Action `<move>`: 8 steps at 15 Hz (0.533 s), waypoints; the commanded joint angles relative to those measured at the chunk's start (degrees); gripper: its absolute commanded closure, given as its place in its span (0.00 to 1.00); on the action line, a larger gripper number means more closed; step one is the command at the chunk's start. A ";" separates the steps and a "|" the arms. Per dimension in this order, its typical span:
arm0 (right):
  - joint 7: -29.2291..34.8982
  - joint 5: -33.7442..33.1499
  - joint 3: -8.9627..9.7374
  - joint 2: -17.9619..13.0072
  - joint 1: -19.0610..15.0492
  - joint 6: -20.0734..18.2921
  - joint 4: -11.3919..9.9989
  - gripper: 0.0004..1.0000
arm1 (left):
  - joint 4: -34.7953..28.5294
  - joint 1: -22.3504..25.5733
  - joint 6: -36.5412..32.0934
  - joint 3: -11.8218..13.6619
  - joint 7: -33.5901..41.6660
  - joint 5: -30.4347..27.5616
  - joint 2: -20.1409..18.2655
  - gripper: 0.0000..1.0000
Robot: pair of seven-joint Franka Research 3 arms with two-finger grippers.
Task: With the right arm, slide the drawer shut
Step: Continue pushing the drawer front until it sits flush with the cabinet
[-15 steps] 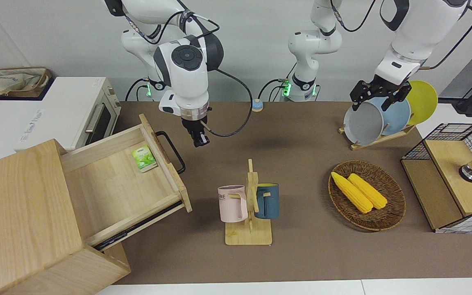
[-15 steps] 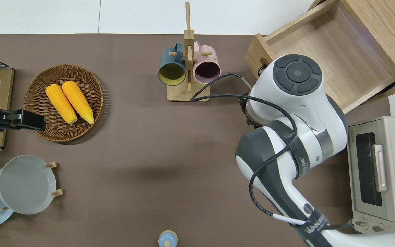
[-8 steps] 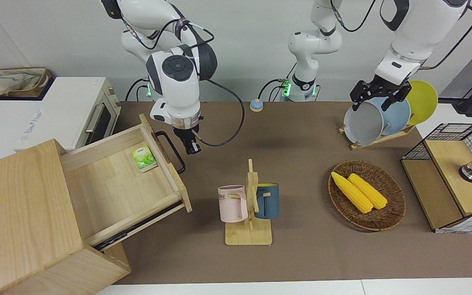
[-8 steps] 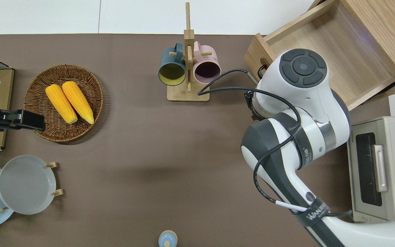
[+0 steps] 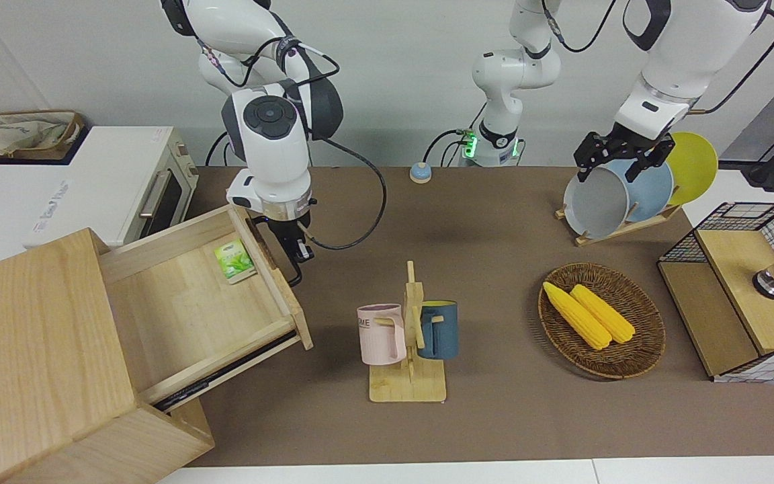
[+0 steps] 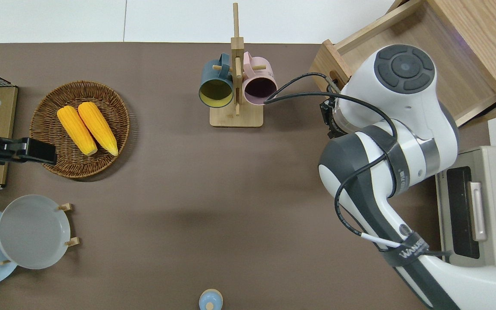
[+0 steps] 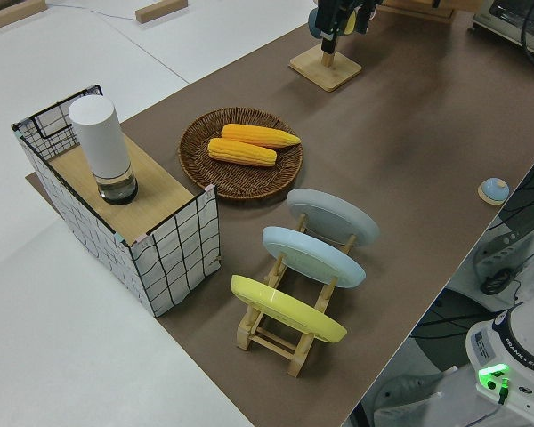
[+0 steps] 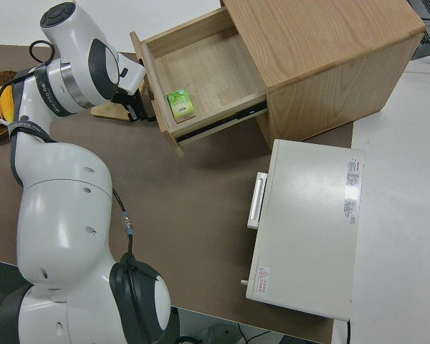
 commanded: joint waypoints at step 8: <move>-6.09 -0.76 0.85 5.24 -6.33 1.28 6.52 1.00 | 1.49 0.22 -1.13 -0.37 0.56 0.98 0.65 0.01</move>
